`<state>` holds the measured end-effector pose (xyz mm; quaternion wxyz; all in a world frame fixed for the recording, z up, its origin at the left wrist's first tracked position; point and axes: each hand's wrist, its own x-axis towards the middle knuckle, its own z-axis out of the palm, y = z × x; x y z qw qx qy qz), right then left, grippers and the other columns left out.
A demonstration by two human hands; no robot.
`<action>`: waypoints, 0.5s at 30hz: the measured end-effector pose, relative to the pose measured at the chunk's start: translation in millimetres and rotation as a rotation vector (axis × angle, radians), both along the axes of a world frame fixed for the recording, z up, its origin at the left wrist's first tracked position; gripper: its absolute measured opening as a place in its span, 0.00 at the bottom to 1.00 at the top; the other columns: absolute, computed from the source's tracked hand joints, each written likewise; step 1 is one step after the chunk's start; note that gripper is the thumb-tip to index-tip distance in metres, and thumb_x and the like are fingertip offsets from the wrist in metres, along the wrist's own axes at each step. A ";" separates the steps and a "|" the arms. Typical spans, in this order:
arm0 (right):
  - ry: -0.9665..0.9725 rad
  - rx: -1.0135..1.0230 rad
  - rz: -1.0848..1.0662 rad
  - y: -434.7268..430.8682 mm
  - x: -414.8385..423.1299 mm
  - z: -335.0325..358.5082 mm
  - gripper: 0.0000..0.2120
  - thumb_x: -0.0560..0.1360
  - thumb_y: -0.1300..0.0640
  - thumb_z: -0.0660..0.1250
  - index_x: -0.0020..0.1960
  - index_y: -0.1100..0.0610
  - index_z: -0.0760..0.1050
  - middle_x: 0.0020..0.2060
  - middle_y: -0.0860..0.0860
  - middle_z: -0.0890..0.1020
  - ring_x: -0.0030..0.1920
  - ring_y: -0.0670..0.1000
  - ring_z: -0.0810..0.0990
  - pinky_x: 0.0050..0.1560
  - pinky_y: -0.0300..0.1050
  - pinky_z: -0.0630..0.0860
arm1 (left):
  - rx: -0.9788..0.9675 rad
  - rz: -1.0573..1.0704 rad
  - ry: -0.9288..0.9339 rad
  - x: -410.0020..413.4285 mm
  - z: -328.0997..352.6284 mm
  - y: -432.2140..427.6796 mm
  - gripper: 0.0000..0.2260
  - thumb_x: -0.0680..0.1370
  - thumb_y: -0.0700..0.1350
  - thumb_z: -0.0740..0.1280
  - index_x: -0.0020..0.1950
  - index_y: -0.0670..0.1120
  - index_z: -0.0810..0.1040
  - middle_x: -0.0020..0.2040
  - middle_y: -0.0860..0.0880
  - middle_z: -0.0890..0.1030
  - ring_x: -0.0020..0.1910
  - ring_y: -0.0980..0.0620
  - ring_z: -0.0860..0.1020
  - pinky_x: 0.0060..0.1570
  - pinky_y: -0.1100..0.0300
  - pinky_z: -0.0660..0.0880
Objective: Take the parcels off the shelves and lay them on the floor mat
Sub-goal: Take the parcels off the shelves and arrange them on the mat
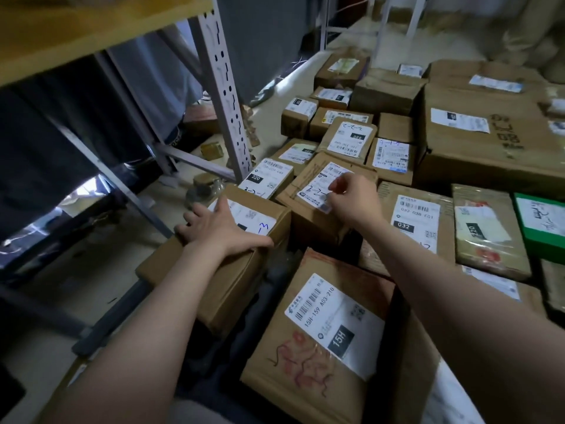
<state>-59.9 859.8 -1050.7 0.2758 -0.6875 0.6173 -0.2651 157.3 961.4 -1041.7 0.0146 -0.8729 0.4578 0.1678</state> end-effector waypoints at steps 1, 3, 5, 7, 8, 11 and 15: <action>0.034 0.010 0.044 -0.4 0.5 2.6 0.08 0.73 0.56 0.70 0.52 0.52 0.78 0.48 0.50 0.82 0.50 0.52 0.80 0.42 0.44 0.73 | -0.008 0.013 0.011 -0.3 1.7 -0.2 0.63 0.53 0.75 0.74 0.79 0.55 0.48 0.75 0.37 0.55 0.73 0.35 0.57 0.69 0.40 0.60; 0.176 0.011 0.182 2.6 3.9 6.4 0.19 0.72 0.48 0.72 0.61 0.52 0.77 0.57 0.52 0.81 0.59 0.54 0.78 0.51 0.47 0.76 | -0.018 0.051 0.008 -0.9 4.2 0.4 0.62 0.53 0.73 0.75 0.79 0.54 0.48 0.75 0.37 0.56 0.73 0.34 0.57 0.70 0.40 0.59; 0.429 -0.001 0.335 8.3 8.8 8.4 0.31 0.69 0.39 0.74 0.69 0.48 0.72 0.67 0.52 0.75 0.67 0.58 0.70 0.64 0.56 0.72 | -0.010 0.095 0.015 -1.7 6.2 1.3 0.62 0.55 0.72 0.76 0.79 0.53 0.49 0.75 0.36 0.55 0.73 0.34 0.57 0.71 0.38 0.56; 0.586 -0.014 0.401 11.2 10.1 8.8 0.33 0.69 0.41 0.75 0.71 0.43 0.69 0.70 0.51 0.70 0.70 0.59 0.65 0.66 0.62 0.67 | 0.003 0.110 0.013 -3.9 7.8 1.7 0.62 0.56 0.72 0.75 0.80 0.52 0.47 0.75 0.36 0.54 0.74 0.33 0.56 0.71 0.36 0.53; 0.607 -0.007 0.408 10.5 8.1 9.3 0.32 0.70 0.44 0.75 0.71 0.42 0.68 0.70 0.50 0.70 0.70 0.59 0.64 0.65 0.64 0.67 | 0.015 0.108 0.008 -5.7 8.2 1.9 0.62 0.57 0.73 0.75 0.80 0.52 0.45 0.76 0.35 0.53 0.74 0.33 0.55 0.72 0.34 0.52; 0.592 0.057 0.409 7.1 -4.9 13.5 0.33 0.69 0.52 0.76 0.70 0.41 0.67 0.70 0.50 0.70 0.70 0.58 0.64 0.63 0.63 0.71 | 0.052 0.081 -0.002 -12.6 9.6 2.5 0.61 0.59 0.73 0.73 0.81 0.52 0.43 0.79 0.36 0.49 0.76 0.31 0.50 0.72 0.30 0.49; 0.623 0.103 0.377 7.4 -19.4 18.1 0.34 0.67 0.56 0.76 0.69 0.44 0.68 0.68 0.52 0.70 0.71 0.59 0.63 0.64 0.60 0.72 | 0.019 0.010 -0.074 -29.7 13.2 0.0 0.58 0.63 0.73 0.71 0.81 0.49 0.47 0.79 0.36 0.47 0.77 0.31 0.46 0.72 0.30 0.49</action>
